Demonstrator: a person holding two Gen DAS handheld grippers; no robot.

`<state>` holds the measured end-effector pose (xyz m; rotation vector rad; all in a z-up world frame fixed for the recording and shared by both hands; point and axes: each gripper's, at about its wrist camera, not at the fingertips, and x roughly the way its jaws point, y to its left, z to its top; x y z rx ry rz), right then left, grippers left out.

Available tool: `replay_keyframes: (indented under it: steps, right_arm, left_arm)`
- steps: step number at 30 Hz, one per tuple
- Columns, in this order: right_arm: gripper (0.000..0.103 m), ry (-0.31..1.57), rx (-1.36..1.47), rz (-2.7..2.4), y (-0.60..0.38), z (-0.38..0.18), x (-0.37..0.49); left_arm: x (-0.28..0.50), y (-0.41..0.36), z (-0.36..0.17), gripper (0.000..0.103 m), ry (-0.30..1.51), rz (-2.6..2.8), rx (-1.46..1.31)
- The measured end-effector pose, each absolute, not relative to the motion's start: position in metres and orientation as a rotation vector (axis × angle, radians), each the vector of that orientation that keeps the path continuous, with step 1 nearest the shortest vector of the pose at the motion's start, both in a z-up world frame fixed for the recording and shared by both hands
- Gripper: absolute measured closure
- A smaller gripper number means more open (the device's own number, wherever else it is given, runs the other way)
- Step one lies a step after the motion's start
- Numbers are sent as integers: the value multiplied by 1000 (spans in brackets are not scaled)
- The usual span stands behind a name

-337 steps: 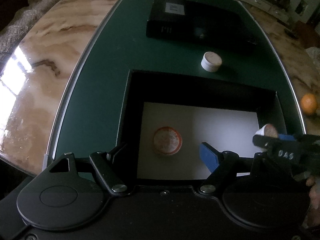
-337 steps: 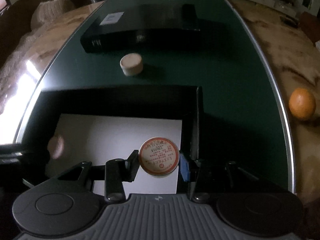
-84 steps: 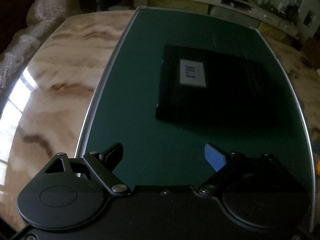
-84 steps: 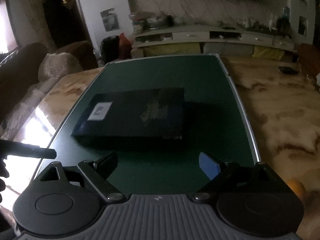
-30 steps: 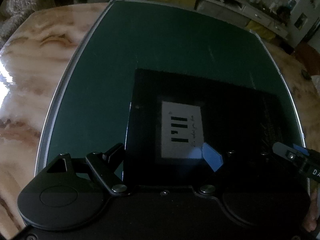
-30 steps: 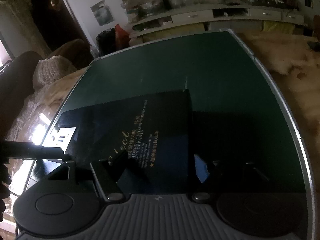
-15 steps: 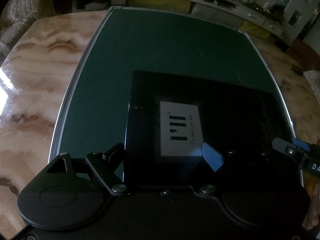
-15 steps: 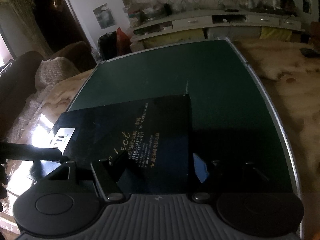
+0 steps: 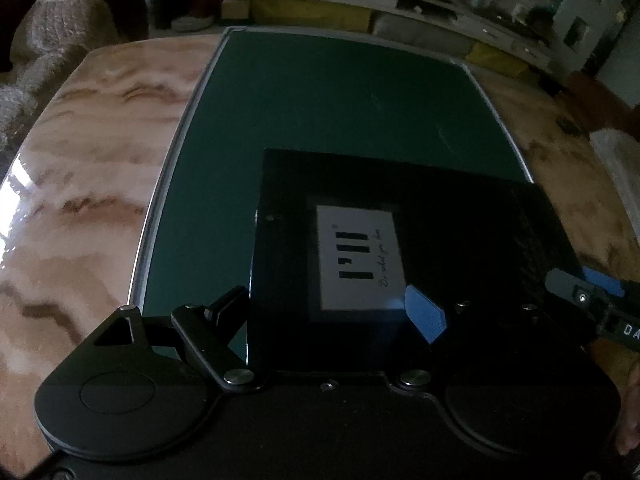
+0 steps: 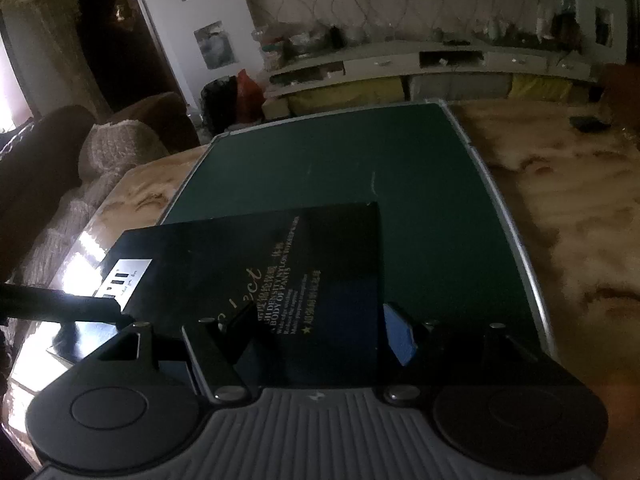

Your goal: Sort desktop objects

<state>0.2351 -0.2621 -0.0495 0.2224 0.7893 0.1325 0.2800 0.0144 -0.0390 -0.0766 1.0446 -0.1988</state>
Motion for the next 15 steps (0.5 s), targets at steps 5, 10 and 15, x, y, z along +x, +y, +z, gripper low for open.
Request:
replay_keyframes:
  steps: [5,10,15]
  right_arm:
    - [30,791,211,133,-259,-44,200]
    - [30,796,203,133,-257,-42,168]
    - [49,821,236,201,-256,-49,144]
  left_arm:
    - [243,15,-32,18,1044,-196,-67]
    - [207,15,-28,18,1047,-194,-55]
    - [178,12,-32,28,1071,-269,-69]
